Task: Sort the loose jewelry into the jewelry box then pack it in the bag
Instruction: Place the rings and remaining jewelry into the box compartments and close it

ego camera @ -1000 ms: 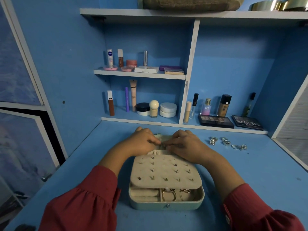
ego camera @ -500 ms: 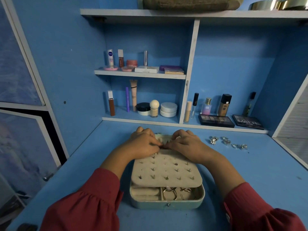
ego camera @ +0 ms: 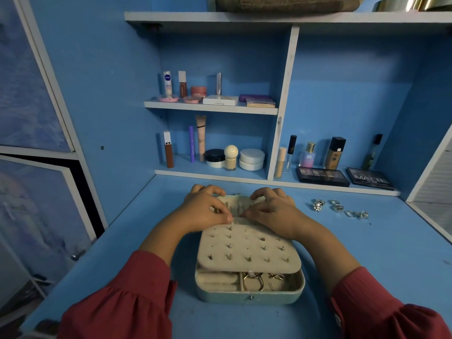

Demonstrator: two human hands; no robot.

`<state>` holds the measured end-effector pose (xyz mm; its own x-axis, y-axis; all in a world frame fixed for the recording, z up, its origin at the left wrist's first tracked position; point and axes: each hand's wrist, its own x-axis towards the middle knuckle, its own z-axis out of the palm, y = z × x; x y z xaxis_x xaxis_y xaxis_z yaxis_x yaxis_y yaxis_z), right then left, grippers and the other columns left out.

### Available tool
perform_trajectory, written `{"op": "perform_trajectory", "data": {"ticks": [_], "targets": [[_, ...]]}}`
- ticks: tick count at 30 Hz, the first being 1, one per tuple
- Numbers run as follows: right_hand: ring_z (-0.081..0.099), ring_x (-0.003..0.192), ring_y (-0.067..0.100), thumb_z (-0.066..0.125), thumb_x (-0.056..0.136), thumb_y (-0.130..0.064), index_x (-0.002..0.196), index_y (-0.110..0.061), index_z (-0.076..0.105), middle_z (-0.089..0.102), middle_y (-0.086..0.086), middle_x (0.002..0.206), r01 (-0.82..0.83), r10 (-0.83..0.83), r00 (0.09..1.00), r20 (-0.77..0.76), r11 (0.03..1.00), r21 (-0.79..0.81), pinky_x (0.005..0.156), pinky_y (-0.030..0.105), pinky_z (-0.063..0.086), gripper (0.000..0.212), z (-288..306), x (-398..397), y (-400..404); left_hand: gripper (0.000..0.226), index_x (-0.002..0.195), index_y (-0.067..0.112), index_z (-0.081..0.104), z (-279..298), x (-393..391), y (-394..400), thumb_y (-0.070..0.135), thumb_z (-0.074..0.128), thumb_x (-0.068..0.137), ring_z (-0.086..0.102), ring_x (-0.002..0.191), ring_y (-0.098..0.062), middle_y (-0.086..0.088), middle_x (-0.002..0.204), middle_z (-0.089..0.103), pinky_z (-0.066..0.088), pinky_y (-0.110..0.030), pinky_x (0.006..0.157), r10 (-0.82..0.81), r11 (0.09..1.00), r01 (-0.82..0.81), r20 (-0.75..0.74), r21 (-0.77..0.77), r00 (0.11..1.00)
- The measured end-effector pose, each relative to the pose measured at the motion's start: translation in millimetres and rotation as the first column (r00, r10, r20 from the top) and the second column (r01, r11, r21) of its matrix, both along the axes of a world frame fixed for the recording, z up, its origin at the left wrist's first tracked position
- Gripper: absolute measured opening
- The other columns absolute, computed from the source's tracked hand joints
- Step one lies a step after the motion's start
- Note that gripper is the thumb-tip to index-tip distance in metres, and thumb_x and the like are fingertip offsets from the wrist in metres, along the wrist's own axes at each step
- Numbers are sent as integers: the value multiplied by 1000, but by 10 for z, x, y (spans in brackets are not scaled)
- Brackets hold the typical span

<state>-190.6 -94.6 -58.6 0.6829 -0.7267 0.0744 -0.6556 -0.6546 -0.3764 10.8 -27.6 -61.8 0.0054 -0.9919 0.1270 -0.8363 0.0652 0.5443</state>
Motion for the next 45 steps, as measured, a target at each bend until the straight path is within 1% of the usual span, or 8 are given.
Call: {"op": "perform_trajectory", "data": {"ticks": [7,15,22,24,30,34,39,45], "targets": [[29,121,15,57,88,-51,100,-38,70,42,-12,129,77,-77,997,12,997,-28,95,30,22,21,-10,99,24,9,77,28,69,-28,-83,-59,34,75,79,27,123,-11,9,126,46,22,-21,101,-10,999,13,-61,37,998],[28,120,14,53,92,-46,103,-33,71,42,-13,129,64,-64,998,-7,998,-13,94,30,20,25,-20,102,15,18,68,35,60,-33,-77,-98,39,76,75,31,118,-12,10,108,45,27,-29,108,-7,999,7,-12,42,1000],[46,109,14,51,96,-32,98,-40,68,59,-16,105,190,-187,928,321,982,20,100,40,37,19,-19,-70,-150,17,94,36,68,-10,-79,-75,31,75,79,31,119,-11,9,115,47,23,-25,102,-47,998,43,-97,-39,994],[52,101,12,53,94,-28,93,-39,69,64,-17,104,208,-205,942,267,978,18,97,41,39,19,11,-168,-170,21,100,32,72,-10,-109,-84,32,74,80,32,117,-10,10,114,49,25,-26,104,-62,998,60,-69,-36,996],[39,114,14,53,95,-36,105,-43,69,57,-15,115,96,-108,992,-70,983,-155,84,31,22,21,24,-264,-184,24,110,28,71,-14,-155,-91,31,67,87,29,123,-11,10,127,50,24,-29,109,-105,994,106,-9,26,994],[38,113,13,56,92,-38,103,-42,70,50,-14,108,127,-128,992,10,978,-165,85,30,21,19,54,-267,-165,18,103,29,72,-21,-156,-87,27,69,85,28,127,-11,9,128,48,21,-25,107,-88,996,88,-33,0,996],[37,112,12,51,94,-35,111,-40,68,46,-14,108,75,-74,997,15,986,-150,86,29,21,24,16,-205,-147,33,119,35,64,-29,-168,-97,40,65,87,16,137,-13,10,145,37,12,-34,117,-78,997,78,28,30,997],[33,103,9,40,98,-25,101,-38,72,46,-13,104,167,-161,984,81,983,-80,86,29,20,35,79,-268,-159,22,107,32,72,-19,-166,-86,35,66,86,15,138,-12,15,145,37,14,-38,117,-106,994,106,-28,21,994]]}}
